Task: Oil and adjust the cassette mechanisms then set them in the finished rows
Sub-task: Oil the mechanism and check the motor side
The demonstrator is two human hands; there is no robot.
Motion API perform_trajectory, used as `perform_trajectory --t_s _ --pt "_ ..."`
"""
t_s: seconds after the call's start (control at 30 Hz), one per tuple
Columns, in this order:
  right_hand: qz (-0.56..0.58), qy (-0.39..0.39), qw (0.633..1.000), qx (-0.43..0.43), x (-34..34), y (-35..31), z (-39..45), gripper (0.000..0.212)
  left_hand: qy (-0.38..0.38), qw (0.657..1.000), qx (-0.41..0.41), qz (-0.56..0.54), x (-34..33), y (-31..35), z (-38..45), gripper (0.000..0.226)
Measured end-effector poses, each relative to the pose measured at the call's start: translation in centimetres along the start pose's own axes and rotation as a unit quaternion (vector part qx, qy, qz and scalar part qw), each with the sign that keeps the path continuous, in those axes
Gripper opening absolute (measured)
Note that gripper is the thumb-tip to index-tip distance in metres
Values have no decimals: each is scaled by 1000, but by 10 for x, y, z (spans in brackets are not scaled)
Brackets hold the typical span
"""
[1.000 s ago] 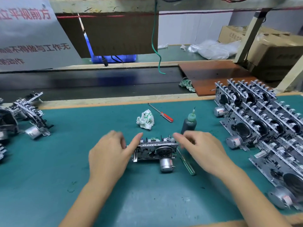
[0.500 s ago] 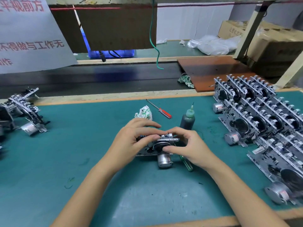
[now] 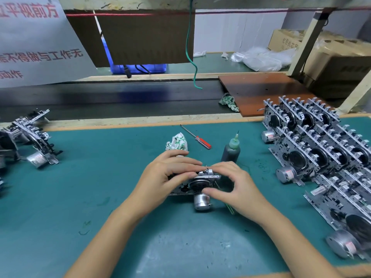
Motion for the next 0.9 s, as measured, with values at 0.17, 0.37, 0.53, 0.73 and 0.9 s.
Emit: perform_trajectory --t_s 0.17,0.37,0.53,0.73,0.9 --pt "-334 95 933 98 -3 -9 -21 43 5 1000 -3 6 -1 -1 0 24" --pt "-333 130 932 65 4 -12 -21 44 4 1000 -8 18 0 -1 0 25" --pt "-331 96 936 68 -3 -12 -20 41 7 1000 -11 17 -1 -1 1 25" --pt "-302 61 951 41 1 -9 -15 40 10 1000 -11 14 -1 -1 1 24" --pt "28 -17 999 -13 1 -4 4 40 0 1000 -3 14 0 -1 0 23"
Point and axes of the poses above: each hand's wrist, its own z-axis towards the middle knuckle, its own x-axis out of the back of the hand, y = z × x, the point moved 4 cm from there along z, towards the middle knuckle, and after that the axes turned 8 degrees about -y, right-handed, at the moved point
